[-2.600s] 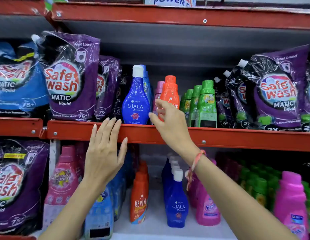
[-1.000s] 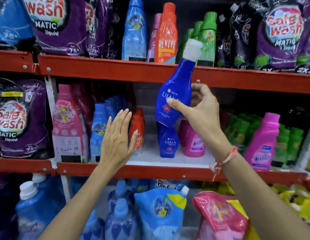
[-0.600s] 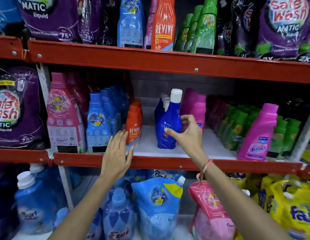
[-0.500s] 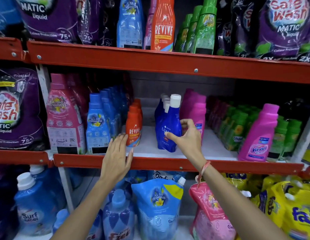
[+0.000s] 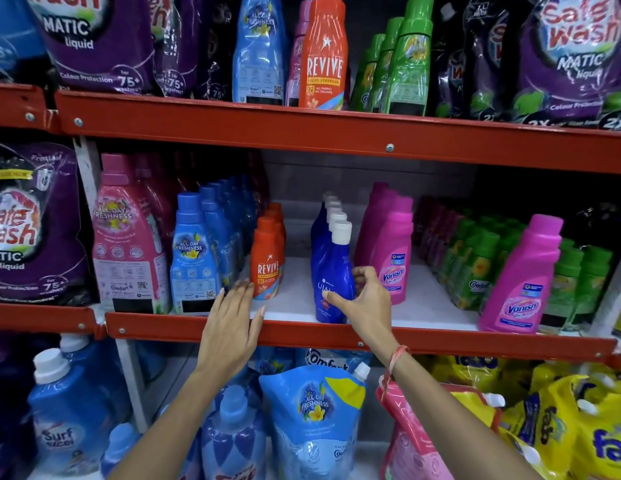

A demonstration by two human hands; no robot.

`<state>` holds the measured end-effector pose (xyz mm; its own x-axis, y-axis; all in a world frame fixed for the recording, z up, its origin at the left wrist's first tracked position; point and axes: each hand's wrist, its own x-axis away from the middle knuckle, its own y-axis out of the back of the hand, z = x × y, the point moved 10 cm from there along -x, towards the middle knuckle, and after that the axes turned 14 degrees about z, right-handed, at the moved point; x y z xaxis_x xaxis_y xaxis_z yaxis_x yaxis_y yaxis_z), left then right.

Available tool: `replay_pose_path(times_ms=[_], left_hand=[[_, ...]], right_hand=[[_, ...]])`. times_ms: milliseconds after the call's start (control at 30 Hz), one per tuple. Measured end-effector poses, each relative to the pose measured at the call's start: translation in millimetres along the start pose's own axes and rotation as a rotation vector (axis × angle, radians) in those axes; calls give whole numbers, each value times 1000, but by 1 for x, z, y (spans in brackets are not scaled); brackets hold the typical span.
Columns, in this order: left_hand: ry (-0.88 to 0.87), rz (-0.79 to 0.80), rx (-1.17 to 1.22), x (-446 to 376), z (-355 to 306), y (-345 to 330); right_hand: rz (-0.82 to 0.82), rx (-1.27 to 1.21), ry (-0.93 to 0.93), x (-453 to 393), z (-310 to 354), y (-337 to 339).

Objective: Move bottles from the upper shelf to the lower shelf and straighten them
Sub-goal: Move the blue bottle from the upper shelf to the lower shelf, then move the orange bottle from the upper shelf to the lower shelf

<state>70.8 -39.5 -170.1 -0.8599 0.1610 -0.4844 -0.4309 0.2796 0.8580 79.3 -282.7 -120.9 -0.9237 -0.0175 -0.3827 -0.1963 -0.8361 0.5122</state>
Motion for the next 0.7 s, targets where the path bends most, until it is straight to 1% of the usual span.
replay_pose_path(times_ms=[233,267,333,400,500,600,700], left_hand=[[22,1,-7,1,0,-1],[29,3,-8,2,-1,-1],[46,5,-17,3,-1,-2],[71,19,-39,4,0,-4],[115,65,-90,3,0,-8],[143,78,-140,2,0,-5],[158,71,-159,2,-1,-1]], right_hand=[[52,0,17,-2,-4,-5],[40,12,29,0,0,-3],[-67,71,103,8,22,13],[-204,103,230,19,57,35],[-345,124,440,30,118,67],[-442,139,598,32,169,94],[-494,126,684,23,207,114]])
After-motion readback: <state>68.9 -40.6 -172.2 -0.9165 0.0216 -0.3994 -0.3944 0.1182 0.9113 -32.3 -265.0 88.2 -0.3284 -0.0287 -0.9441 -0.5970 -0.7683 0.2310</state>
